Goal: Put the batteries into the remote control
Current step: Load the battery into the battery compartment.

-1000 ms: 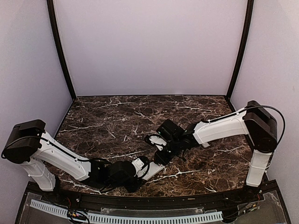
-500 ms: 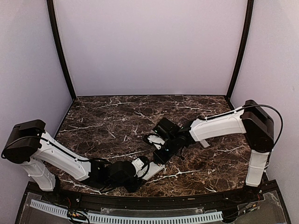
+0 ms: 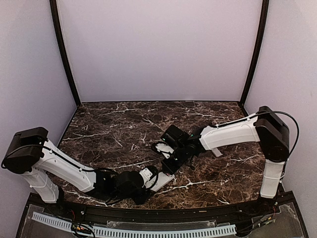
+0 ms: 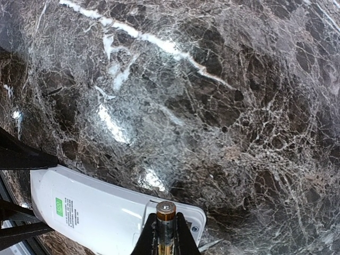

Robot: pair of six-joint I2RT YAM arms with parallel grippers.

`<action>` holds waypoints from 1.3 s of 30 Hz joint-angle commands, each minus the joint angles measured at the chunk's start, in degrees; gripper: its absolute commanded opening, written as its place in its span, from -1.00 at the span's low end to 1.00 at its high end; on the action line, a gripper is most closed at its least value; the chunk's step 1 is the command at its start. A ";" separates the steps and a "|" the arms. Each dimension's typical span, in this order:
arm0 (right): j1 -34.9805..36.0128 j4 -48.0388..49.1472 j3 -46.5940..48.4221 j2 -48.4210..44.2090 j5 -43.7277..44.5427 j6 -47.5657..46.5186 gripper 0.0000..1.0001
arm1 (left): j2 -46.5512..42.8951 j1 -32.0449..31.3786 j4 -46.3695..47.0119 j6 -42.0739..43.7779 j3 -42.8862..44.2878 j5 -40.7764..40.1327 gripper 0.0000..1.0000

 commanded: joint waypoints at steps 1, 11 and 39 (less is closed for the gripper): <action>0.83 4.21 -4.18 1.65 2.33 -0.09 -0.93 | 0.72 0.18 -12.19 -1.60 -3.92 -1.21 -0.63; 1.10 8.12 -11.12 -2.92 7.10 -3.97 -0.87 | 0.40 0.18 -12.14 -1.67 -4.01 -1.36 -0.63; 1.59 2.47 -12.07 -5.68 15.06 -1.88 -0.62 | 0.15 0.18 -11.98 -1.34 -4.15 -1.09 -0.62</action>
